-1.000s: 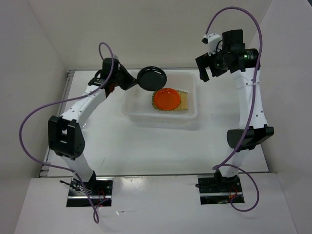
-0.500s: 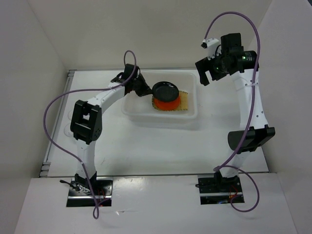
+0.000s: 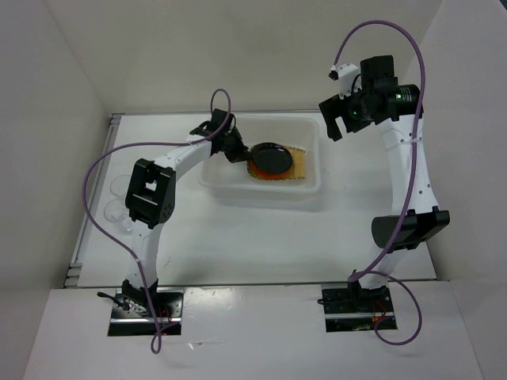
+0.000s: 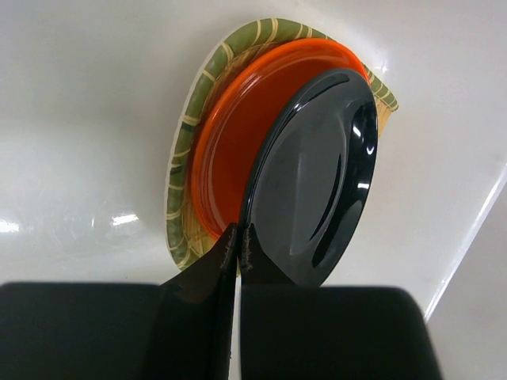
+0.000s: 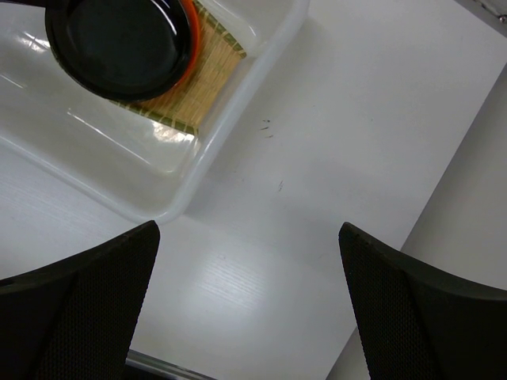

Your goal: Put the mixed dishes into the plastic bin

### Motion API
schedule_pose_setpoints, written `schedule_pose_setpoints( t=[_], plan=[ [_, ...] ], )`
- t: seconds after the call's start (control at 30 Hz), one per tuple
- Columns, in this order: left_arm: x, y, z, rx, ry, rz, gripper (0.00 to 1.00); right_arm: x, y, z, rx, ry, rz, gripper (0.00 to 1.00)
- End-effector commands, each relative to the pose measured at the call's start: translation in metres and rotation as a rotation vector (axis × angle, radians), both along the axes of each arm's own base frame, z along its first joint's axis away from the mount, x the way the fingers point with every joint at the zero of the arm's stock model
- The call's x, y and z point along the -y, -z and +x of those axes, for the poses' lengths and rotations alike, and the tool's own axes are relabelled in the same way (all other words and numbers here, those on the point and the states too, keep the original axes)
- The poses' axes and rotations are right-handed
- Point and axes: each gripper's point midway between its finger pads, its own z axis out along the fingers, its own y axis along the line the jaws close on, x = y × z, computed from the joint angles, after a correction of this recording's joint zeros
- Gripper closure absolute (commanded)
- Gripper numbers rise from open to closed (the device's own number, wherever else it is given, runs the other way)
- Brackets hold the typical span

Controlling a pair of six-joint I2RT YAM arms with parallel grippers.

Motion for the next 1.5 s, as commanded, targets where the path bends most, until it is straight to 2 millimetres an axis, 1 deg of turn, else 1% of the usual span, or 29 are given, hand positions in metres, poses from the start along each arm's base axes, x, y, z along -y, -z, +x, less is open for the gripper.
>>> schedule_pose_setpoints(
  t=[0.0,0.1,0.13,0.27,0.4,0.43,0.47,0.5,0.53,0.57,0.6,0.63,0.67,0.7,0.77,0.8,0.83,0.87,0.9,0.93,0.97,1.0,1.03,1.07,1.1,1.17,1.2,1.37,1.47],
  plan=[
    [0.004,-0.017,0.012,0.056,0.008,-0.015,1.00,0.001,-0.014,-0.009,0.041,-0.005,-0.007,0.02],
    [0.003,-0.018,0.013,0.057,0.002,-0.008,0.91,-0.001,-0.014,-0.009,0.042,-0.018,-0.007,0.02],
    [0.003,-0.018,0.013,0.057,0.002,-0.008,0.77,-0.003,-0.014,-0.009,0.041,-0.025,0.001,0.02],
    [0.005,-0.032,0.014,0.075,0.008,-0.022,0.40,-0.004,-0.011,-0.007,0.031,-0.032,0.006,0.02],
    [0.007,-0.068,0.019,0.131,0.014,-0.038,0.28,-0.007,-0.011,-0.008,0.032,-0.051,0.013,0.02],
    [0.007,-0.100,0.020,0.179,0.019,-0.050,0.28,-0.007,-0.011,-0.008,0.032,-0.051,0.013,0.02],
    [0.003,-0.120,0.022,0.222,0.011,-0.040,0.28,-0.007,-0.011,-0.008,0.032,-0.051,0.013,0.02],
    [-0.002,-0.160,0.019,0.297,0.000,-0.045,0.28,-0.007,-0.011,-0.008,0.032,-0.051,0.013,0.02],
    [-0.009,-0.179,0.014,0.340,0.011,-0.007,0.28,-0.007,-0.011,-0.008,0.032,-0.051,0.013,0.02],
    [-0.018,-0.226,0.015,0.445,-0.013,0.007,0.28,-0.009,-0.014,-0.010,0.040,-0.057,0.021,0.02],
    [-0.035,-0.257,0.012,0.508,-0.036,0.035,0.28,-0.009,-0.011,-0.010,0.030,-0.057,0.020,0.02],
    [-0.054,-0.257,0.002,0.484,-0.032,0.121,0.28,-0.010,-0.007,-0.011,0.018,-0.065,0.027,0.02],
    [-0.077,-0.300,-0.003,0.570,-0.093,0.163,0.28,-0.012,-0.007,-0.014,0.015,-0.074,0.036,0.02],
    [-0.107,-0.291,-0.017,0.492,-0.117,0.244,0.28,-0.012,-0.007,-0.014,0.015,-0.074,0.036,0.02],
    [-0.148,-0.300,-0.035,0.468,-0.163,0.348,0.30,-0.017,0.001,-0.019,-0.013,-0.093,0.055,0.02],
    [-0.175,-0.291,-0.051,0.396,-0.203,0.432,0.28,-0.018,0.002,-0.021,-0.017,-0.108,0.056,0.02],
    [-0.201,-0.295,-0.057,0.385,-0.255,0.476,0.28,-0.024,0.007,-0.024,-0.037,-0.131,0.081,0.02],
    [-0.221,-0.313,-0.084,0.400,-0.308,0.472,0.28,-0.027,0.016,-0.028,-0.064,-0.154,0.088,0.02],
    [-0.244,-0.316,-0.082,0.424,-0.368,0.460,0.24,-0.031,0.021,-0.030,-0.080,-0.176,0.101,0.02],
    [-0.258,-0.310,-0.089,0.420,-0.396,0.460,0.23,-0.037,0.025,-0.033,-0.100,-0.198,0.128,0.02],
    [-0.273,-0.270,-0.120,0.338,-0.424,0.460,0.20,-0.038,0.033,-0.036,-0.125,-0.204,0.136,0.02],
    [-0.280,-0.266,-0.121,0.383,-0.432,0.402,0.20,-0.038,0.033,-0.036,-0.125,-0.204,0.136,0.02],
    [-0.304,-0.249,-0.132,0.343,-0.497,0.394,0.19,-0.040,0.036,-0.037,-0.135,-0.209,0.143,0.02],
    [-0.308,-0.240,-0.146,0.323,-0.505,0.392,0.19,-0.041,0.039,-0.035,-0.145,-0.220,0.144,0.02],
    [-0.307,-0.207,-0.153,0.243,-0.486,0.388,0.19,-0.043,0.039,-0.035,-0.145,-0.226,0.151,0.02],
    [-0.313,-0.194,-0.165,0.234,-0.509,0.389,0.18,-0.045,0.035,-0.035,-0.134,-0.235,0.161,0.02],
    [-0.324,-0.172,-0.174,0.180,-0.543,0.431,0.18,-0.047,0.034,-0.036,-0.134,-0.242,0.169,0.02],
    [-0.357,-0.138,-0.184,0.068,-0.640,0.533,0.16,-0.054,0.041,-0.038,-0.162,-0.277,0.204,0.02],
    [-0.369,-0.122,-0.170,0.030,-0.638,0.528,0.16,-0.054,0.047,-0.040,-0.180,-0.275,0.204,0.02]
  ],
)
